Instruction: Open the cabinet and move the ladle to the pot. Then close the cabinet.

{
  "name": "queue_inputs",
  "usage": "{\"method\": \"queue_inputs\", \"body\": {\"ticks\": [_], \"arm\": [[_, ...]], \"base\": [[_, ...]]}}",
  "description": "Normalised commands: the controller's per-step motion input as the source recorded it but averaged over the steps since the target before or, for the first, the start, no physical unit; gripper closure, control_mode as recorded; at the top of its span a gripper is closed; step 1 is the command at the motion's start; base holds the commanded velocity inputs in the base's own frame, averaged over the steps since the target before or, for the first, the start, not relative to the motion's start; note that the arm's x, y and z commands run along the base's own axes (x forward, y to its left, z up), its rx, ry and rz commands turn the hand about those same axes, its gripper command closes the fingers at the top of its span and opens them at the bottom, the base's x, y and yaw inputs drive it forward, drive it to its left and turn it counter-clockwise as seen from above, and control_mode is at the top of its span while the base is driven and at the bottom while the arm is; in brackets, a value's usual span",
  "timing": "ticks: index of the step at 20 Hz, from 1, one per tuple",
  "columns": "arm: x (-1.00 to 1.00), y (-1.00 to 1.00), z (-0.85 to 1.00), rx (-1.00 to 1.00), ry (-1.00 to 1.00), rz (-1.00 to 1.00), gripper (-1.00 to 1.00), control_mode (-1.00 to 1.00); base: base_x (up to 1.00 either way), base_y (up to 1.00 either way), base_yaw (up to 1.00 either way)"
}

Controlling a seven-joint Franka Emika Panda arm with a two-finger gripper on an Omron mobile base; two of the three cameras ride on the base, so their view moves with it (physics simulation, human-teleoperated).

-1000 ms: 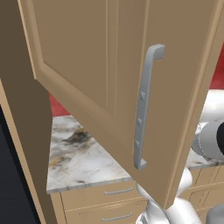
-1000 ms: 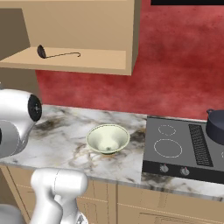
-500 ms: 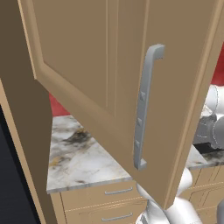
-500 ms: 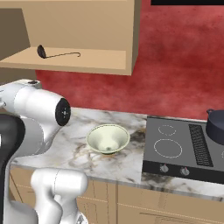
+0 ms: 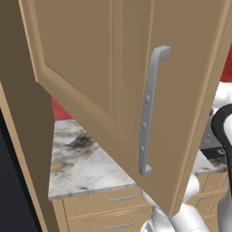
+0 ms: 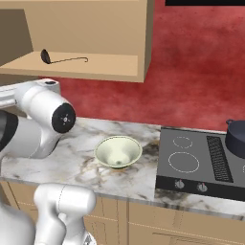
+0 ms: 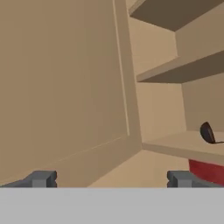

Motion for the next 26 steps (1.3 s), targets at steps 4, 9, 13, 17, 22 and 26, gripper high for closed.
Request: {"method": "queue_inputs", "body": {"ticks": [4, 9, 13, 17, 22, 26], "arm": [[0.47, 0.0, 0.0, 0.0, -0.01, -0.19, -1.0, -1.0], [0.46, 0.11, 0.0, 0.0, 0.0, -0.18, -1.0, -1.0], [0.47, 0.16, 0.0, 0.0, 0.0, -0.16, -1.0, -1.0], [0.47, 0.13, 0.0, 0.0, 0.02, -0.14, -1.0, -1.0], [0.5, 0.07, 0.0, 0.0, 0.06, -0.12, -1.0, -1.0], [0.59, 0.01, 0.0, -0.02, 0.17, -0.11, -1.0, -1.0]], "base": [[0.0, 0.0, 0.0], [0.0, 0.0, 0.0], [0.0, 0.0, 0.0], [0.0, 0.0, 0.0], [0.0, 0.0, 0.0], [0.0, 0.0, 0.0]]}}
